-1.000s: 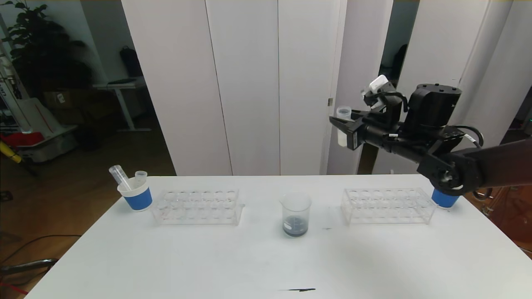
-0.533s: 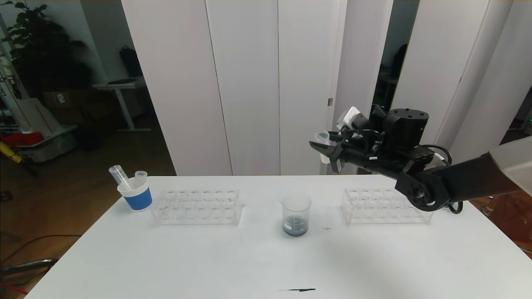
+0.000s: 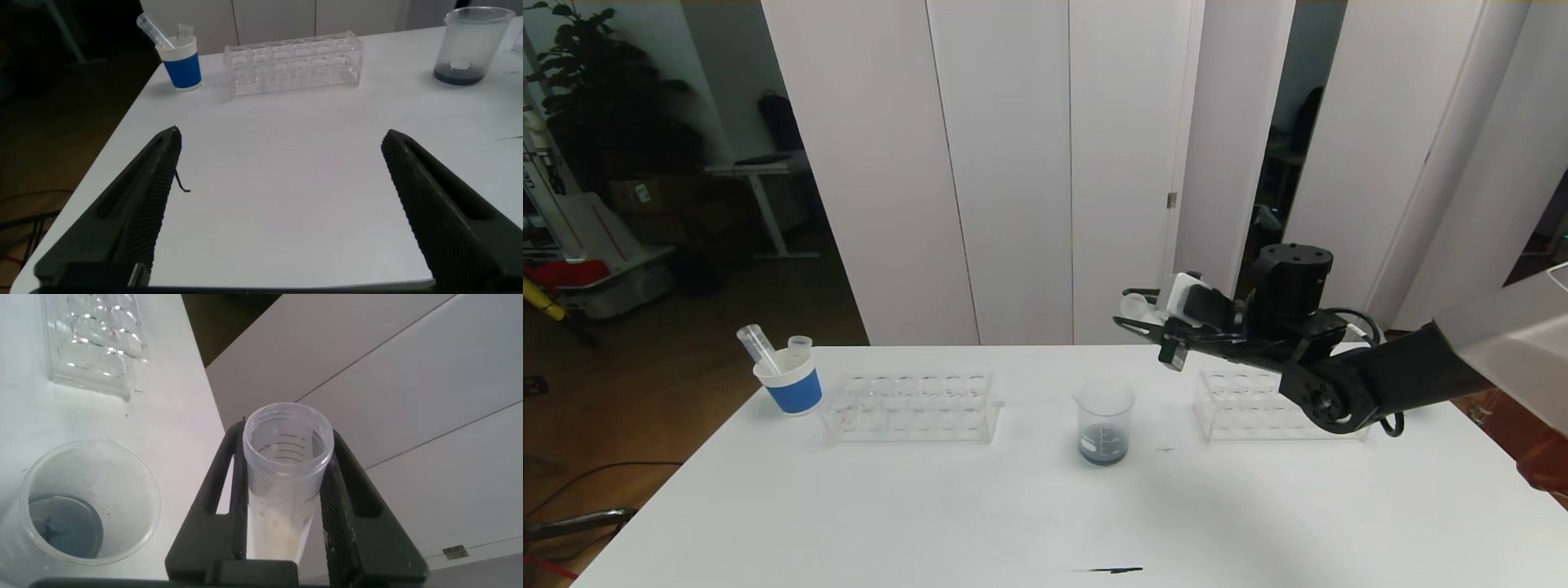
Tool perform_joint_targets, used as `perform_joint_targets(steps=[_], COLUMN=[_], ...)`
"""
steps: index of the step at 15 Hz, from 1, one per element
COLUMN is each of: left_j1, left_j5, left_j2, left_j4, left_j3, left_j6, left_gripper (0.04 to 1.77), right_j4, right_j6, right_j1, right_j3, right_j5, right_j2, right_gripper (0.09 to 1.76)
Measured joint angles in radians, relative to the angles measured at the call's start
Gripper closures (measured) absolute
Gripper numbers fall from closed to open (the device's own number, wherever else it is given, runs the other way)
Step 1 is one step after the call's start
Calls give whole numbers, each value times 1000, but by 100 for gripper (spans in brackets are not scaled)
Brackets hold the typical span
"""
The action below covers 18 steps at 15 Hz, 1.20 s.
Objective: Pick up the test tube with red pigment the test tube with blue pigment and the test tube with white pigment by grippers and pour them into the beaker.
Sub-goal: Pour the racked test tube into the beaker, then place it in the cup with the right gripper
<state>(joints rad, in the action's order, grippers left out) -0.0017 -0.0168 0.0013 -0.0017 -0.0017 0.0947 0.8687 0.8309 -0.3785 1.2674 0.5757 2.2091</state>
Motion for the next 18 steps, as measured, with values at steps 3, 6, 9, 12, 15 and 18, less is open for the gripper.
perform_joint_targets(steps=[3, 6, 9, 12, 15, 18], left_j1=[0, 0, 0, 0, 0, 0], left_j5=[0, 0, 0, 0, 0, 0], left_j2=[0, 0, 0, 0, 0, 0], left_j4=[0, 0, 0, 0, 0, 0], left_j3=[0, 0, 0, 0, 0, 0], left_j6=[0, 0, 0, 0, 0, 0], left_gripper=[6, 6, 6, 6, 6, 6], right_j4=[-19, -74, -121, -145, -145, -144], right_j6=[161, 264, 350, 442, 524, 602], right_j1=[6, 28, 31, 25, 26, 29], right_j3=[31, 79, 144, 186, 196, 197], right_j5=[51, 100, 101, 102, 126, 142], right_j2=[24, 45, 69, 90, 106, 118], right_gripper=[127, 127, 127, 127, 127, 127])
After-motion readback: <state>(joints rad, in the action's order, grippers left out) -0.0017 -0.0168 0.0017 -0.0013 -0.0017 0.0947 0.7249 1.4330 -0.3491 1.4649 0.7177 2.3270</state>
